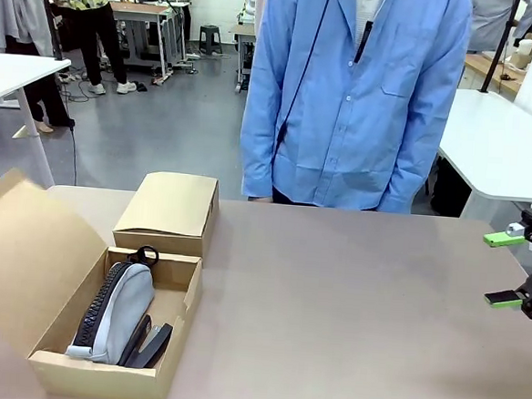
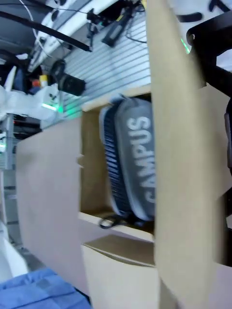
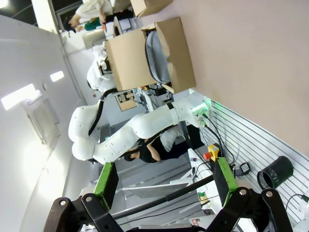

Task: Place items inside the box.
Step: Close the lid of the Mailer Box closest to the robot.

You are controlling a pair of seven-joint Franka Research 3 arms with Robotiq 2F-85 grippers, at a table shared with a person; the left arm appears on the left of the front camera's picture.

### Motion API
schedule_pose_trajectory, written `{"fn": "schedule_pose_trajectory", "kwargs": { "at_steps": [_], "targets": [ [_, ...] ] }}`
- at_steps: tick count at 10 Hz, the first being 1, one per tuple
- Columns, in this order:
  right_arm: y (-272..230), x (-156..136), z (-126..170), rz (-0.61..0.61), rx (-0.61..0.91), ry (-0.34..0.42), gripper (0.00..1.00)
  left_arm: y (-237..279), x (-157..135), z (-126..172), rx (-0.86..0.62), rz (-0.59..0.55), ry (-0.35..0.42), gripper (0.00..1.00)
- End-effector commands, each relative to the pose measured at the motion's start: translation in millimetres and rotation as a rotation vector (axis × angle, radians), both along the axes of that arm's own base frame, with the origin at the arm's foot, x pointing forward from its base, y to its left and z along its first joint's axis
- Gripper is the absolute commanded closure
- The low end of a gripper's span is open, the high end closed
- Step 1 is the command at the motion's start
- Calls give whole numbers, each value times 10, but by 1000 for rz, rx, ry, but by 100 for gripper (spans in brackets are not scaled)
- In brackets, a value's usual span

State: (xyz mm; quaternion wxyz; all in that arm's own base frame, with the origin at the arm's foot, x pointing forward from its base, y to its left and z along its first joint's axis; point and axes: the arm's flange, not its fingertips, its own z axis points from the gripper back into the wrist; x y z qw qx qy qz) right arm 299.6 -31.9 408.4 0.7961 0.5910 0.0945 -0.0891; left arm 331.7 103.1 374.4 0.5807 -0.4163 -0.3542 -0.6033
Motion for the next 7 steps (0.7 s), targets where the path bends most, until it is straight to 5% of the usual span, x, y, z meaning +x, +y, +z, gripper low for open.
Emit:
{"fn": "schedule_pose_trajectory", "kwargs": {
  "at_steps": [1,4,7],
  "targets": [
    [13,17,33,-10,15,7,0,-324,-209,134,-56,-16,9,0],
    [13,17,33,-10,15,7,0,-975,-360,275,-136,-9,37,0],
    [13,17,33,-10,15,7,0,-1601,-283,-36,-83,5,2,0]
  ]
}}
